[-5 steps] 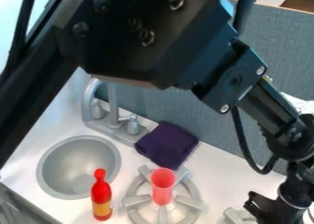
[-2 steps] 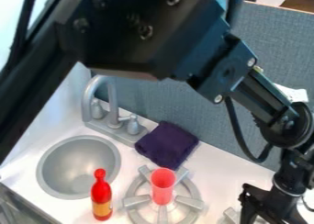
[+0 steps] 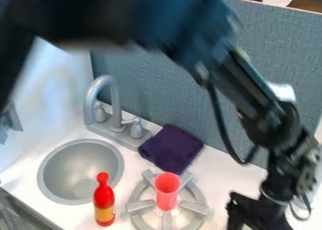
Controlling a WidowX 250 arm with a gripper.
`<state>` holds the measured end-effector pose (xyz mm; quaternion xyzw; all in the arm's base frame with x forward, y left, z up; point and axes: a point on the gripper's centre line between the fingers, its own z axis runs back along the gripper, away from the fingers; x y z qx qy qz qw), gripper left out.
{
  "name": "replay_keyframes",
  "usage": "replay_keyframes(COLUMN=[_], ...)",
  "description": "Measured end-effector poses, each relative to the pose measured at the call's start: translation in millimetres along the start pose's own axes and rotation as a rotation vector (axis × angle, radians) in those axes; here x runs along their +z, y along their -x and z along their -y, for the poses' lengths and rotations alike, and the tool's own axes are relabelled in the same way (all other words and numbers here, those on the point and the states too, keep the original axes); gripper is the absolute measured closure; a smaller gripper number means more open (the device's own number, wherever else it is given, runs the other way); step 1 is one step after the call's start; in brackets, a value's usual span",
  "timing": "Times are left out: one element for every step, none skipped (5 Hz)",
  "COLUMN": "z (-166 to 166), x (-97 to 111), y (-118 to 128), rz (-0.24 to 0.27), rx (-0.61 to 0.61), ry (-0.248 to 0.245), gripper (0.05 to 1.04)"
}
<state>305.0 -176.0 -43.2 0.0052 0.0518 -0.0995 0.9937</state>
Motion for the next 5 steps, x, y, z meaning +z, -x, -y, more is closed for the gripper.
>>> replay_keyframes(z=[-27, -63, -99, -147, -174], x=[40, 55, 61, 59, 49], y=[31, 64, 84, 100, 92], rz=[0.049, 0.023, -0.003, -0.021, -0.056], rx=[0.050, 0.058, 0.082, 0.201, 0.252], ry=[0.005, -0.047, -0.159, -0.207, -0.223], gripper=[0.083, 0.083, 0.083, 0.083, 0.083])
